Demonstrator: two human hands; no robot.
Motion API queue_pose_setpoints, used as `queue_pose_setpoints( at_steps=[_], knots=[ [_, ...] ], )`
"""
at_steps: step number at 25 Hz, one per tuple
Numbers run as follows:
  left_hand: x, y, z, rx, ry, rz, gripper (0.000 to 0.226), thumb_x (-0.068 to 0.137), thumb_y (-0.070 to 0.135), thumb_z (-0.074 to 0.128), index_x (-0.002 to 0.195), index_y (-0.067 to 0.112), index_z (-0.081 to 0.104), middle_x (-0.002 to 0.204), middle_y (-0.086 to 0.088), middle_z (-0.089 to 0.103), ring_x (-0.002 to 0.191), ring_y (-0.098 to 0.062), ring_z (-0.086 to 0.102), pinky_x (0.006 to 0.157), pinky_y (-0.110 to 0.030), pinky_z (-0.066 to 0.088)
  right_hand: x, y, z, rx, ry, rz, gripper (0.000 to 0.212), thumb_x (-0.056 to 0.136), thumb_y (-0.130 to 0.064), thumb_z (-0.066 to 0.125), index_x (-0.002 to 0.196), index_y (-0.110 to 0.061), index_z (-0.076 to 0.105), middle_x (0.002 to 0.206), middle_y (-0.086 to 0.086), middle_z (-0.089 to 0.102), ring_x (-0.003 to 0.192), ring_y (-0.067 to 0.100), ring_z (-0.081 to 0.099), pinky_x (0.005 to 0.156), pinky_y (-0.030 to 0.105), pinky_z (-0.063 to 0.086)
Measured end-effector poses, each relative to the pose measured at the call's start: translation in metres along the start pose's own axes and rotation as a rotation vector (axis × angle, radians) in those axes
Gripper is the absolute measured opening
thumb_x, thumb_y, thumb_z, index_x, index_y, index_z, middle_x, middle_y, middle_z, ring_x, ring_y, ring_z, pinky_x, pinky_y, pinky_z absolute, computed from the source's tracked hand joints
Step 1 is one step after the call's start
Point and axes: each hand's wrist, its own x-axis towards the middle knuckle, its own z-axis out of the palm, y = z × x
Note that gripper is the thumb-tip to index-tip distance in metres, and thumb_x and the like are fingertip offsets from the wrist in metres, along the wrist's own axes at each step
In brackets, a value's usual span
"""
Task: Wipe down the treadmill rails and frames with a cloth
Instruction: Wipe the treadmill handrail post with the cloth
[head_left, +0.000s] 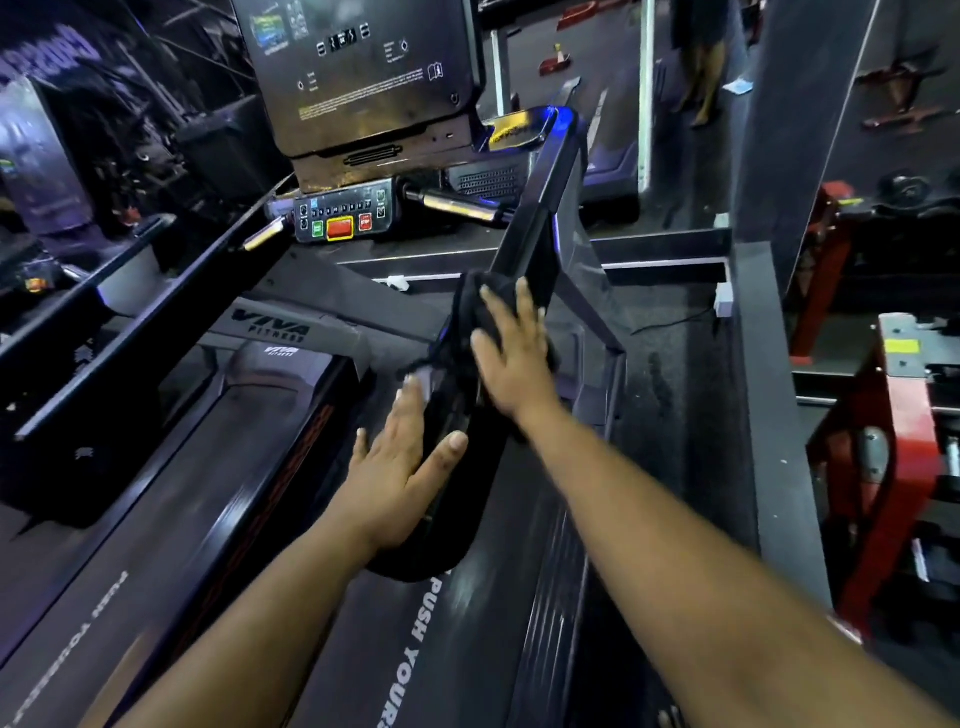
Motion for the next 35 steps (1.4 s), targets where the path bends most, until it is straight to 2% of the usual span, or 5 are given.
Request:
queue_pose_setpoints(
  at_steps=[8, 13, 25, 30, 35],
  knots=[
    [0.047, 0.028, -0.004, 0.050, 0.014, 0.056, 0.095, 0.074, 0.090, 0.011, 0.146, 0.042, -0.030, 0.157, 0.022, -0.020, 0.146, -0.002, -0.014, 0.123, -0.038, -0.009, -0.039, 0.002, -0.017, -0.078, -0.149, -0.131, 0.053, 0.095, -0.056, 0.039, 0.146, -0.048, 0.031, 0.161, -0.028, -0.008, 0.151, 0.014, -0.014, 0.108, 0.069, 0.019],
    [0.091, 0.037, -0.009, 0.067, 0.010, 0.009, 0.103, 0.075, 0.087, 0.015, 0.153, 0.032, -0.022, 0.165, 0.010, -0.009, 0.150, -0.003, -0.010, 0.124, -0.045, -0.002, 0.099, 0.014, -0.032, -0.129, -0.119, -0.012, 0.057, 0.086, -0.053, 0.043, 0.143, -0.044, 0.044, 0.165, -0.016, 0.005, 0.152, 0.025, -0.007, 0.108, 0.076, 0.016],
    [0.101, 0.038, -0.002, 0.023, -0.032, -0.011, 0.092, 0.079, 0.084, 0.023, 0.154, 0.042, -0.009, 0.160, 0.025, -0.016, 0.144, 0.009, -0.018, 0.124, -0.041, -0.004, 0.174, 0.052, -0.038, -0.087, -0.089, -0.050, 0.065, 0.082, -0.053, 0.039, 0.145, -0.039, 0.044, 0.166, -0.008, 0.011, 0.152, 0.029, -0.006, 0.112, 0.071, 0.013],
    [0.103, 0.039, -0.004, 0.047, -0.018, -0.013, 0.094, 0.078, 0.086, 0.022, 0.155, 0.041, -0.007, 0.161, 0.022, -0.016, 0.146, 0.007, -0.018, 0.124, -0.043, -0.003, 0.046, 0.043, -0.010, 0.129, -0.015, -0.096, 0.065, 0.092, -0.049, 0.034, 0.154, -0.031, 0.025, 0.166, -0.008, 0.004, 0.153, 0.019, 0.003, 0.122, 0.049, 0.007],
    [0.102, 0.038, -0.003, 0.057, -0.019, -0.007, 0.091, 0.080, 0.084, 0.022, 0.155, 0.042, -0.008, 0.161, 0.022, -0.017, 0.145, 0.007, -0.019, 0.124, -0.044, -0.002, 0.134, 0.067, -0.024, 0.039, 0.031, -0.099, 0.071, 0.089, -0.056, 0.036, 0.154, -0.030, 0.024, 0.166, 0.003, 0.004, 0.153, 0.027, 0.004, 0.118, 0.064, 0.009]
  ],
)
